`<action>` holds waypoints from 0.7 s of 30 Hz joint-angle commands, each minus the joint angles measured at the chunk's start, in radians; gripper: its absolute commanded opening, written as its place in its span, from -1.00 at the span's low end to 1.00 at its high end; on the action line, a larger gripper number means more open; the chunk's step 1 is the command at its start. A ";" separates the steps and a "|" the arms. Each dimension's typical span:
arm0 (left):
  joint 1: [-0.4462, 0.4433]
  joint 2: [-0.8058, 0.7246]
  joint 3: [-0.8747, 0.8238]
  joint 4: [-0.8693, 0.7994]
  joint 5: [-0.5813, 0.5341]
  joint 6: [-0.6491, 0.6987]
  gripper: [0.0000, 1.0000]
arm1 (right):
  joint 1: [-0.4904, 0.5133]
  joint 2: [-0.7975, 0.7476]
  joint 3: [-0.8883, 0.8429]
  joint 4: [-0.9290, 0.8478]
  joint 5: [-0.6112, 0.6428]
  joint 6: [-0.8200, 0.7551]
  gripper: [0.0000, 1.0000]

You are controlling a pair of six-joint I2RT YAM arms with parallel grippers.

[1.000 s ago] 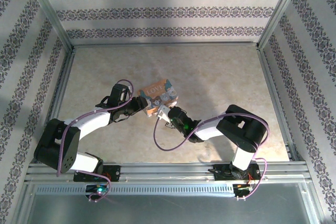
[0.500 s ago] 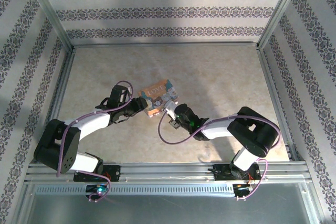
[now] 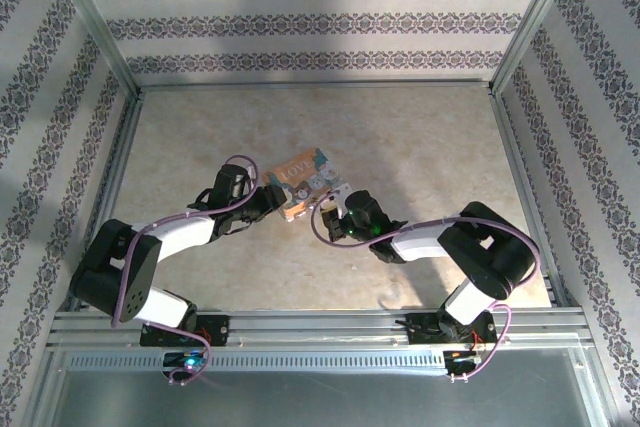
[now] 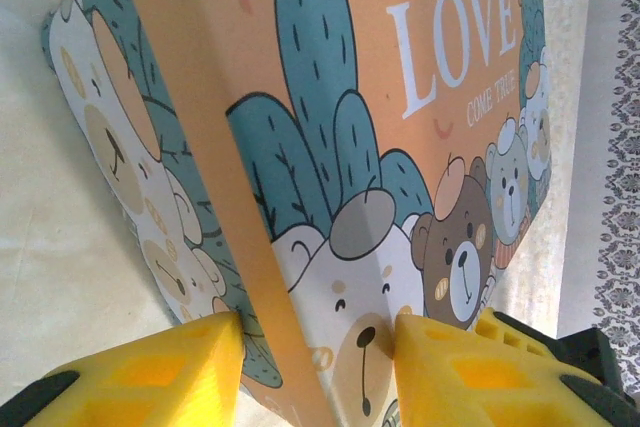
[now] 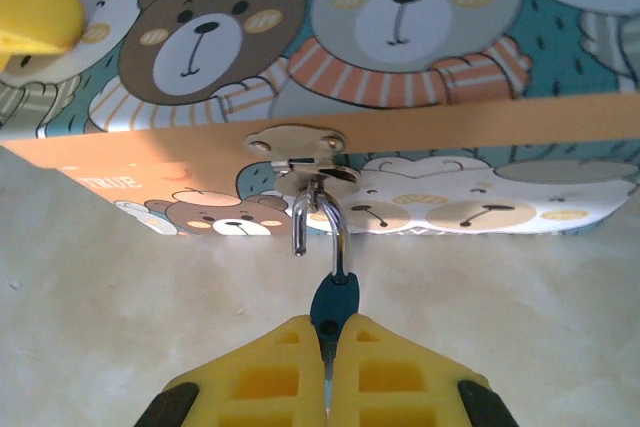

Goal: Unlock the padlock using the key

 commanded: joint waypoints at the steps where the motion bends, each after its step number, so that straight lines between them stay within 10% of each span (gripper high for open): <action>1: -0.026 0.032 -0.023 -0.015 -0.001 -0.012 -0.14 | -0.015 0.016 -0.009 0.224 -0.094 0.162 -1.00; 21: -0.038 0.057 -0.025 -0.012 -0.018 -0.012 -0.14 | -0.018 0.201 -0.023 0.471 -0.033 0.445 -1.00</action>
